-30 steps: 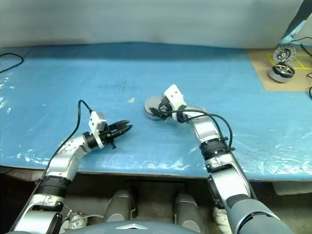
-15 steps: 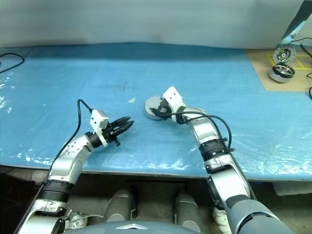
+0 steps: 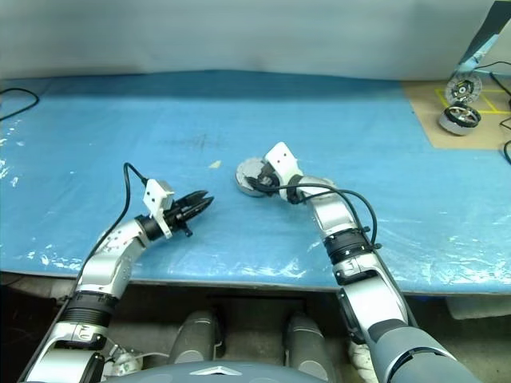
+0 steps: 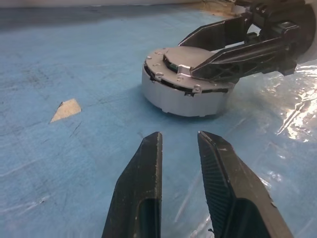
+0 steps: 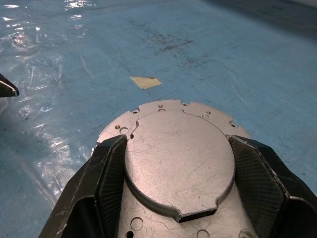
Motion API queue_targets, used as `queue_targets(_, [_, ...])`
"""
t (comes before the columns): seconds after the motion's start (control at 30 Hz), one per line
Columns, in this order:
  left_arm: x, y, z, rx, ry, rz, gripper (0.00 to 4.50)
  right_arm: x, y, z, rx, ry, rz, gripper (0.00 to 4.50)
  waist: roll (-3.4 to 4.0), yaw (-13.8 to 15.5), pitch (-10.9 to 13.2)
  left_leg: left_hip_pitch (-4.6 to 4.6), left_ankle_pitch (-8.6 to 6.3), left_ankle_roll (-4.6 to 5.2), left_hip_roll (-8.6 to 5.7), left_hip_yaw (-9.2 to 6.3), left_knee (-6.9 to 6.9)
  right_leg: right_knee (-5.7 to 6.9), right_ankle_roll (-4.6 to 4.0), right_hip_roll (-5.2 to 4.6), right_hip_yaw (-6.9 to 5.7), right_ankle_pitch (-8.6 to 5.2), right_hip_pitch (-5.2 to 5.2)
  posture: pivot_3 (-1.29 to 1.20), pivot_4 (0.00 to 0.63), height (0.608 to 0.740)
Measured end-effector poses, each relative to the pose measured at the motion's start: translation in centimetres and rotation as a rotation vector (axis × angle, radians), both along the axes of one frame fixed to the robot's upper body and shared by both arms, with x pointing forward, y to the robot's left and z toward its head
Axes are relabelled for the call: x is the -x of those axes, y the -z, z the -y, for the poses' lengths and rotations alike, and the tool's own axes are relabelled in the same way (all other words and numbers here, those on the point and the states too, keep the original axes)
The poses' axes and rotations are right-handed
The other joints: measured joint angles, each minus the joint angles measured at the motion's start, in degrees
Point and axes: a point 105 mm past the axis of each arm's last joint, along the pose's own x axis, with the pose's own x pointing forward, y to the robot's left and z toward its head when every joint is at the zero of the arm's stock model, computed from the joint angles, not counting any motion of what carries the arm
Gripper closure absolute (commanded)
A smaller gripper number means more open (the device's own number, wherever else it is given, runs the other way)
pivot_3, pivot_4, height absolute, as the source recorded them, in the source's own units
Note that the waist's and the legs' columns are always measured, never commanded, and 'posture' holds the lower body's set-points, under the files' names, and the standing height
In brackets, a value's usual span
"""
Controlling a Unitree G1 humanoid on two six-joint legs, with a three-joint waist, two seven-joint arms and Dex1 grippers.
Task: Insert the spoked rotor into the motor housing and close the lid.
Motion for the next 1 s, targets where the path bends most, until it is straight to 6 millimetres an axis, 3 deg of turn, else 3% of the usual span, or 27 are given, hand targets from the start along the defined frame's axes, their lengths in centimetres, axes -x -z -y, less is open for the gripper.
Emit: queue_targets(1.0, [0.0, 0.8, 0.2, -0.052, -0.003, 0.027, 3.34, 0.6, 0.1, -1.3, -0.037, 0.013, -0.058, 1.57, 0.0, -0.15, 0.0, 0.13, 0.0, -0.01, 0.01, 0.13, -0.2, -0.07, 0.0, 0.01, 0.08, 0.0, -0.02, 0.0, 0.15, 0.74])
